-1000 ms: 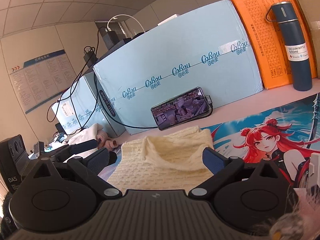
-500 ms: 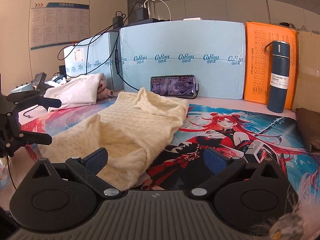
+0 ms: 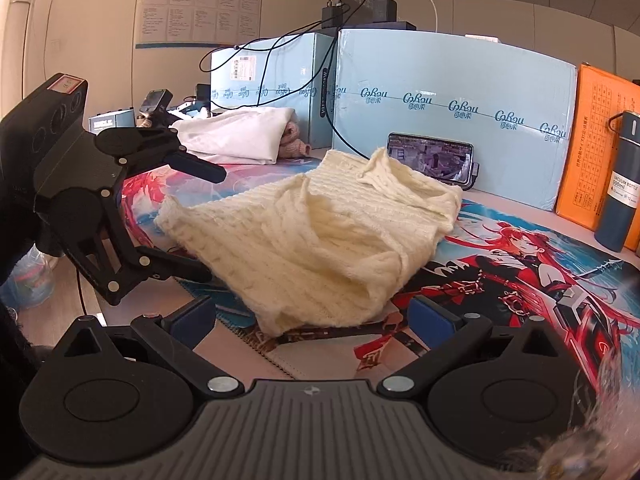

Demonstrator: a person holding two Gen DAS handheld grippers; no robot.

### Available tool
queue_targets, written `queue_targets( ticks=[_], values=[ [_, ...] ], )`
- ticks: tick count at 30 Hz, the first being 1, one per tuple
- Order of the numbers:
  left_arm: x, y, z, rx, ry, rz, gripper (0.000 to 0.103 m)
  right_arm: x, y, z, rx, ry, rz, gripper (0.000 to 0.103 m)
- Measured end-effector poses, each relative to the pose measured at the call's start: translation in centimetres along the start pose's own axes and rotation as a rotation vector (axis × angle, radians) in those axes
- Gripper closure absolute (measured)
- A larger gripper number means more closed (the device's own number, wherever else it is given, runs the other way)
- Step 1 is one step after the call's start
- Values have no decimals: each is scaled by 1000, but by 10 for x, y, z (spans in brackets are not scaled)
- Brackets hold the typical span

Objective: Fold clothes

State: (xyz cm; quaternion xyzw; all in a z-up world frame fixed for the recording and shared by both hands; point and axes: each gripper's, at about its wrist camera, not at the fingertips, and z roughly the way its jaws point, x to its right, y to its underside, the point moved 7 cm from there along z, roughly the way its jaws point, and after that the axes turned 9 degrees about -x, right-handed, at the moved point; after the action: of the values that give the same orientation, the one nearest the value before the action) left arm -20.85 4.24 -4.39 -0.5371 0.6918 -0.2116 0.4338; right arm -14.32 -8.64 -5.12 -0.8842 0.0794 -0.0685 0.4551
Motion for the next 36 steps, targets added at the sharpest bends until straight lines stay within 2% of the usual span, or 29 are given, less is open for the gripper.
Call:
queue_targets(
  ticks=[6, 11, 14, 18, 21, 23, 24, 25, 26, 27, 29, 31, 34, 36],
  values=[
    [-17, -4, -5, 54, -19, -116, 0, -1, -13, 19, 2, 68, -7, 0],
    [-11, 3, -4, 9, -4, -51, 0, 2, -28, 25, 36, 118, -37, 0],
    [-14, 13, -2, -27, -40, -18, 0, 4, -34, 25, 66, 134, -55, 1],
    [-41, 24, -2, -66, -118, -58, 0, 8, -41, 22, 99, 135, -56, 1],
    [-45, 26, -1, -72, -119, -28, 0, -8, -38, 30, 62, 102, -150, 1],
    [-40, 24, -2, -55, -117, 32, 6, -20, -35, 35, 32, 86, -222, 8],
    [-38, 24, -2, -51, -98, 56, 19, -22, -34, 36, 28, 83, -238, 14],
    [-35, 24, -2, -48, -73, 78, 41, -24, -34, 36, 23, 79, -254, 31],
    [-32, 24, -3, -45, -48, 100, 53, -27, -33, 37, 18, 76, -270, 51],
    [-28, 25, -4, -42, -35, 123, 70, -27, -32, 37, 15, 73, -281, 60],
    [-19, 28, -7, -32, -22, 159, 77, -23, -30, 32, 17, 58, -274, 73],
    [-15, 28, -13, -19, -5, 155, 83, -21, -26, 23, 26, 24, -254, 79],
    [-2, 26, -34, -16, 66, 177, 85, -27, -19, 2, 29, -22, -265, 83],
    [6, 22, -50, -8, 131, 193, 85, -32, -19, -18, 62, -37, -279, 84]
  ],
)
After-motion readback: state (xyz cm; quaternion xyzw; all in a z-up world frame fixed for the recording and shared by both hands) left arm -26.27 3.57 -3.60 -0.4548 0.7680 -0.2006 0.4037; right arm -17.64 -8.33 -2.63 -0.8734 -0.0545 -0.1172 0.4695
